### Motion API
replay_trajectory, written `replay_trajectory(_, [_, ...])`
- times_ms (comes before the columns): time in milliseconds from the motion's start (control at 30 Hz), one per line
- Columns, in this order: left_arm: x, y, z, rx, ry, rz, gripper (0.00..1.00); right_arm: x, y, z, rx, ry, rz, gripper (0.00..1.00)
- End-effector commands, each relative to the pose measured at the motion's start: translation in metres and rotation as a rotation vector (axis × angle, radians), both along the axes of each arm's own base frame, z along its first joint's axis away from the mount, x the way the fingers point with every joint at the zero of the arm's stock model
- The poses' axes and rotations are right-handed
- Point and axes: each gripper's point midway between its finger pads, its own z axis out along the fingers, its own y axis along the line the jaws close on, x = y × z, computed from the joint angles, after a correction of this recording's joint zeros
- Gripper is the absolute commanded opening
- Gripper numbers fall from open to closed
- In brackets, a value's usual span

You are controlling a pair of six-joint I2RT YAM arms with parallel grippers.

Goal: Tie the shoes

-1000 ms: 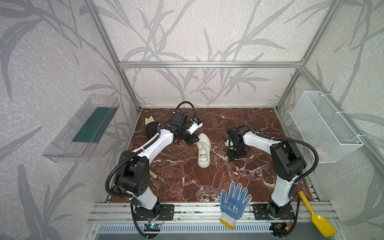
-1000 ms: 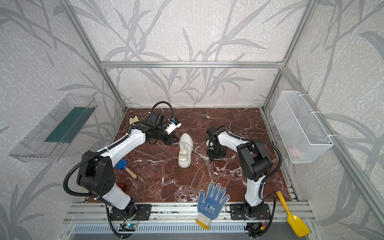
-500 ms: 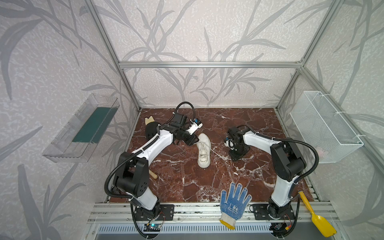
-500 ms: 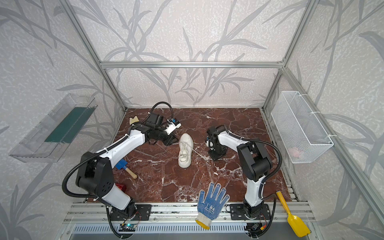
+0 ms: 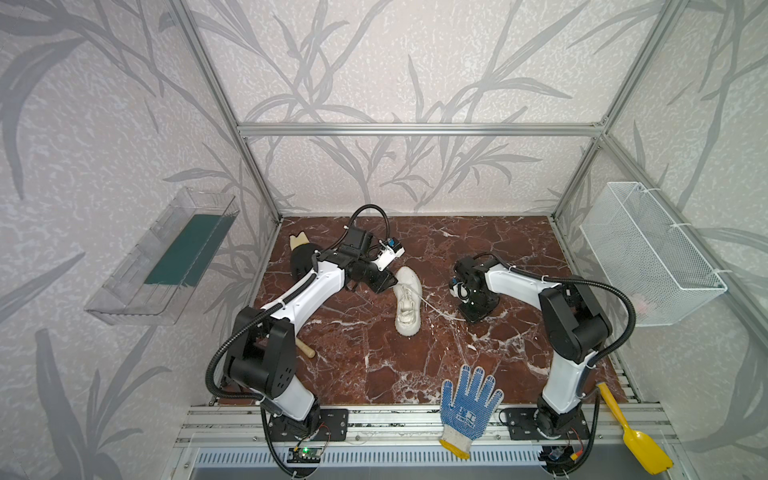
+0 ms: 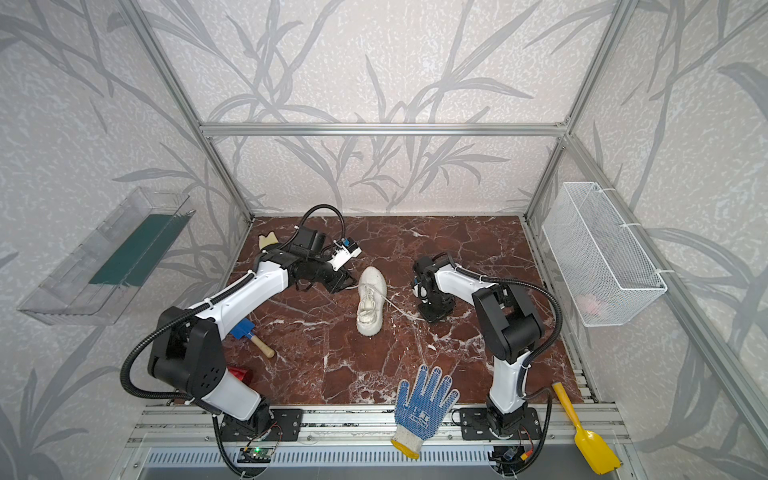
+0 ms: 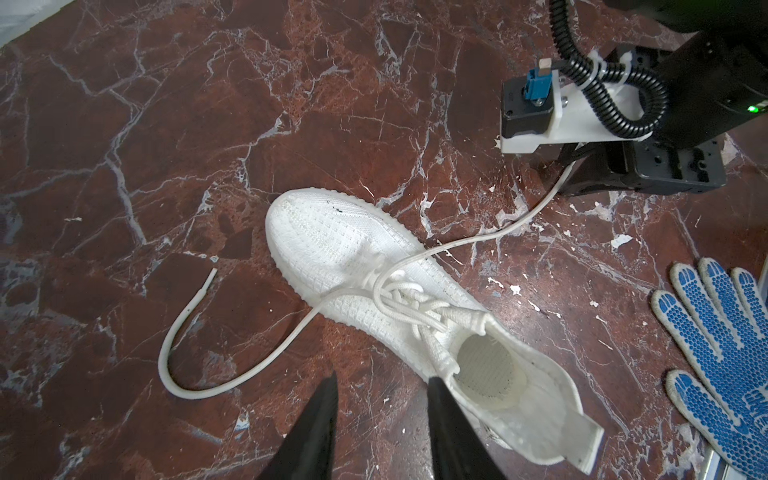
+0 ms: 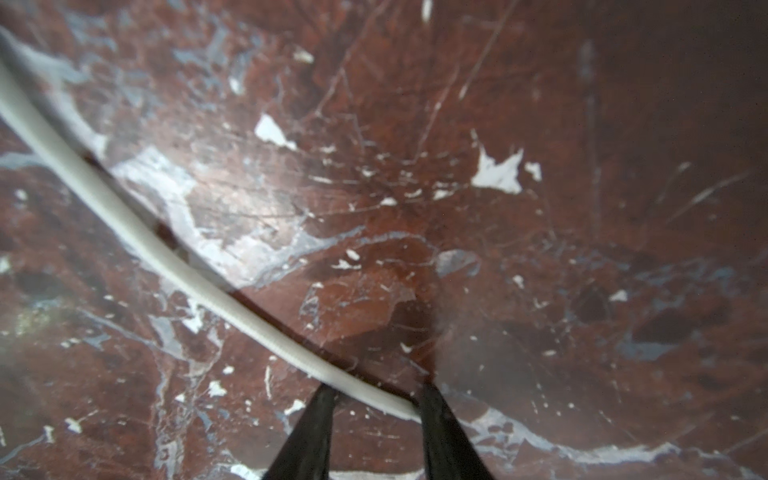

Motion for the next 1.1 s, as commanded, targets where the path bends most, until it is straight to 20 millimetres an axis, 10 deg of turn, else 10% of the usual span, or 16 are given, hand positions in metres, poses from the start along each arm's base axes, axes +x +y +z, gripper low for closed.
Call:
replay_trajectory(0, [-0.008, 0.001, 0.007, -0.018, 0.002, -0.004, 0.39, -0.013, -0.006, -0.009, -0.053, 0.034, 0.008, 0.28])
replay_trajectory(500, [-0.019, -0.003, -0.001, -0.062, 0.107, 0.09, 0.37, -0.017, 0.021, -0.002, 0.069, 0.042, -0.128, 0.0])
replay_trajectory(1067, [-0.036, -0.033, -0.007, -0.202, 0.239, 0.124, 0.29, 0.063, 0.108, 0.08, 0.788, 0.051, -0.735, 0.0])
